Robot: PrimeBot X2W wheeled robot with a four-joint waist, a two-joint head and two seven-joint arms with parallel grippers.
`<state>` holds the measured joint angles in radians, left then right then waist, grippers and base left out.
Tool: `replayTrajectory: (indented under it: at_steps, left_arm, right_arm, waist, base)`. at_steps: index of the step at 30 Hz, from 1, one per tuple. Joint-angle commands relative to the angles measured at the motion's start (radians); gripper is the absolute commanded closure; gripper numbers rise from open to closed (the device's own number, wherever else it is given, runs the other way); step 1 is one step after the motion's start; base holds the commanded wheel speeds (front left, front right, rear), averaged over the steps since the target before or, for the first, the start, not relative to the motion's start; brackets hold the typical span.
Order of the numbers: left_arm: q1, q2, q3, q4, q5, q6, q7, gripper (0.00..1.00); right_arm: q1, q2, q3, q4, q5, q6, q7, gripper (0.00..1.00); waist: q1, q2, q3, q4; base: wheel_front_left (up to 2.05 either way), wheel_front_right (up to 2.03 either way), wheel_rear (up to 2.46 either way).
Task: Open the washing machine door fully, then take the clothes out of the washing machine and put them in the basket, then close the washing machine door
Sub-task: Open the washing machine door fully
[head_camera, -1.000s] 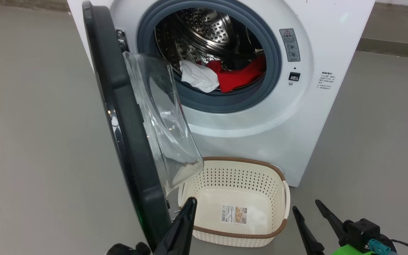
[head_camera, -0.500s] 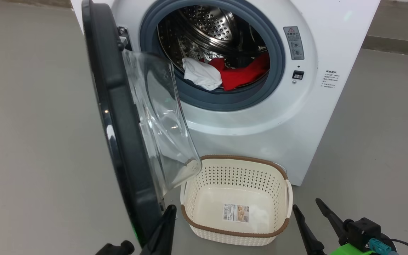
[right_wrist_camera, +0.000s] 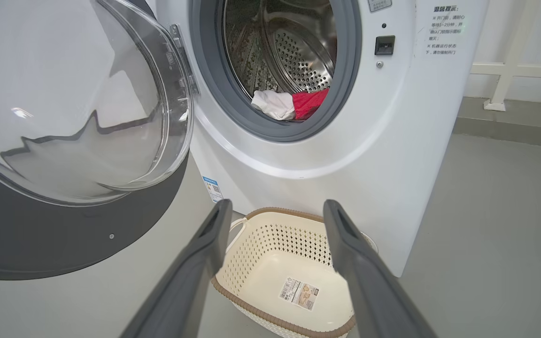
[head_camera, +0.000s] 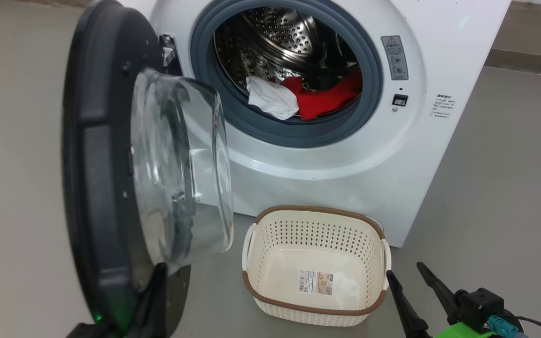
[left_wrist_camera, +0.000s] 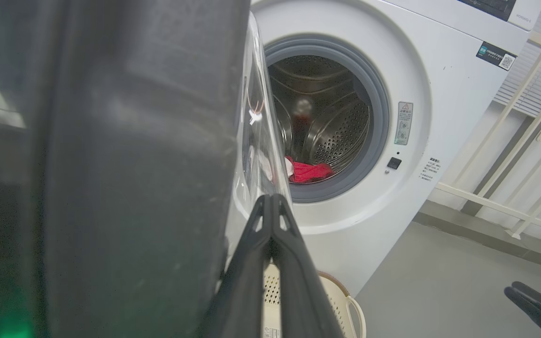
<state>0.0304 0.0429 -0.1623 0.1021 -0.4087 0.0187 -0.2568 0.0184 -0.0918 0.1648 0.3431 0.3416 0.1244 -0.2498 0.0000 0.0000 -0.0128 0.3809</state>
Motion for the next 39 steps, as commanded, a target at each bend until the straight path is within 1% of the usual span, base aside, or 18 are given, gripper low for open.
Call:
replayTrajectory:
  at_steps: [1, 4, 8, 18, 20, 26, 35, 39]
  left_arm:
    - [-0.008, 0.007, 0.076, -0.023, 0.011, 0.014, -0.005, 1.0]
    - [-0.005, 0.007, 0.137, -0.025, 0.022, 0.014, -0.005, 1.0]
    - [-0.011, 0.007, 0.212, -0.017, 0.026, 0.002, -0.005, 1.0]
    - [-0.048, 0.007, 0.379, 0.005, 0.039, -0.013, -0.005, 1.0]
    - [-0.055, 0.007, 0.397, 0.01, 0.041, -0.016, -0.005, 1.0]
    - [-0.097, 0.007, 0.506, 0.03, 0.077, -0.023, -0.005, 1.0]
    - [-0.166, 0.009, 0.661, 0.078, 0.175, -0.071, -0.005, 1.0]
    - [-0.201, 0.022, 0.713, 0.112, 0.207, -0.096, -0.005, 1.0]
  right_arm:
    - [-0.023, -0.007, 0.011, -0.027, -0.007, 0.006, -0.012, 0.0]
    - [-0.023, -0.007, 0.009, -0.027, -0.007, 0.006, -0.012, 0.0]
    - [-0.025, -0.006, 0.009, -0.028, -0.008, 0.006, -0.012, 0.0]
    - [-0.03, -0.019, 0.02, -0.036, -0.002, 0.006, -0.012, 0.0]
    - [-0.03, -0.02, 0.02, -0.037, -0.002, 0.006, -0.012, 0.0]
    - [-0.034, -0.027, 0.022, -0.041, -0.002, 0.006, -0.012, 0.0]
    - [-0.034, -0.049, 0.037, -0.048, 0.007, 0.006, -0.012, 0.0]
    - [-0.036, -0.058, 0.041, -0.051, 0.009, 0.006, -0.012, 0.0]
  waist:
    - [0.0, 0.0, 0.0, 0.001]
    - [0.0, 0.0, 0.001, 0.002]
    - [0.0, 0.0, 0.003, 0.0]
    - [0.0, 0.0, 0.015, -0.016]
    - [0.0, 0.0, 0.016, -0.017]
    - [0.0, 0.0, 0.027, -0.026]
    - [0.0, 0.0, 0.038, -0.036]
    - [0.0, 0.0, 0.044, -0.04]
  base:
    - [0.0, 0.0, 0.0]
    - [0.0, 0.0, 0.0]
    - [0.0, 0.0, 0.0]
    - [0.0, 0.0, 0.0]
    - [0.0, 0.0, 0.0]
    - [0.0, 0.0, 0.0]
    - [0.0, 0.0, 0.0]
    - [0.0, 0.0, 0.0]
